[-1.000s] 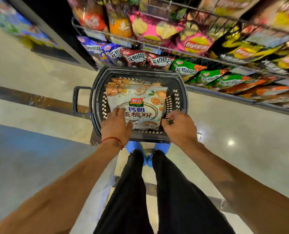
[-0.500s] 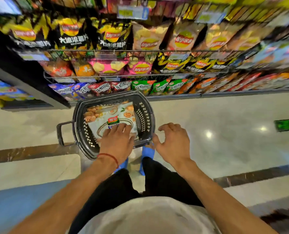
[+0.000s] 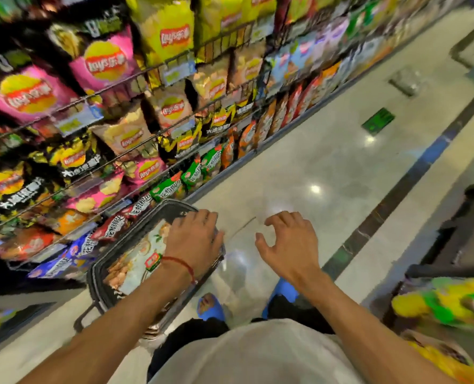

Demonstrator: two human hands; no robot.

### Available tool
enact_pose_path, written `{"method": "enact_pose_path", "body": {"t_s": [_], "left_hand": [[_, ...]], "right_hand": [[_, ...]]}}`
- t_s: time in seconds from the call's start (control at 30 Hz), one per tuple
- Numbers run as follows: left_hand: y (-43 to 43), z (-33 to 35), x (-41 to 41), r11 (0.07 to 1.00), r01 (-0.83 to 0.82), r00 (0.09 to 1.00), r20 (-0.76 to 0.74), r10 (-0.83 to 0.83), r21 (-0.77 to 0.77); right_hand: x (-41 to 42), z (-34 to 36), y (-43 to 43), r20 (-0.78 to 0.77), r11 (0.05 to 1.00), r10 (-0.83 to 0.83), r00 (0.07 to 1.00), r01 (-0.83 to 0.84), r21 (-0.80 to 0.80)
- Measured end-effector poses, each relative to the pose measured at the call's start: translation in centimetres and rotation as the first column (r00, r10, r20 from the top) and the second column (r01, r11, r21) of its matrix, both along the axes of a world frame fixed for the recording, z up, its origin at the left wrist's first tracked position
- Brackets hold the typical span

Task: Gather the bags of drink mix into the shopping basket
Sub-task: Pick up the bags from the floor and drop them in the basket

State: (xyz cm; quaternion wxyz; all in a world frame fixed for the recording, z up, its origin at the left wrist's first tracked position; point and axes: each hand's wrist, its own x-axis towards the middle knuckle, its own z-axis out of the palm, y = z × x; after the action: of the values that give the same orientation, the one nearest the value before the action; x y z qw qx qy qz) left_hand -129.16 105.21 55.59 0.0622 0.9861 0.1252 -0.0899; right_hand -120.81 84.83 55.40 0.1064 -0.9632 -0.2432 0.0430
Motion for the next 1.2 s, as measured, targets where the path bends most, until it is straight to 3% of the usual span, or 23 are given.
{"method": "enact_pose_path", "body": {"t_s": [0.2, 0.4, 0.8, 1.03, 1.2], "left_hand": [[-5.6, 1.2, 7.7, 0.968, 0.242, 0.97, 0.015, -0.243, 0.071], [-13.7, 2.0, 16.5, 0.919, 0.374, 0.926, 0.006, -0.378, 0.12], [-29.3, 2.2, 34.0, 0.878, 0.469, 0.881, 0.021, -0.473, 0.091], [-32.9, 0.4, 46.4, 0.84, 0.538, 0.841, 0.018, -0.54, 0.074], [-34.6, -0.9, 57.8, 0.818, 0.574, 0.818, 0.013, -0.575, 0.034]], "right_hand": [[4.0, 0.5, -6.0, -0.029, 0.989, -0.149, 0.988, 0.148, -0.017], [10.5, 0.5, -14.5, -0.023, 0.976, -0.218, 0.976, 0.219, 0.023], [25.3, 1.9, -30.4, 0.037, 0.935, -0.348, 0.937, 0.344, 0.086], [36.4, 1.7, -33.8, -0.043, 0.903, -0.429, 0.902, 0.429, -0.001], [45.3, 1.0, -34.9, -0.058, 0.847, -0.528, 0.847, 0.53, 0.038]]}}
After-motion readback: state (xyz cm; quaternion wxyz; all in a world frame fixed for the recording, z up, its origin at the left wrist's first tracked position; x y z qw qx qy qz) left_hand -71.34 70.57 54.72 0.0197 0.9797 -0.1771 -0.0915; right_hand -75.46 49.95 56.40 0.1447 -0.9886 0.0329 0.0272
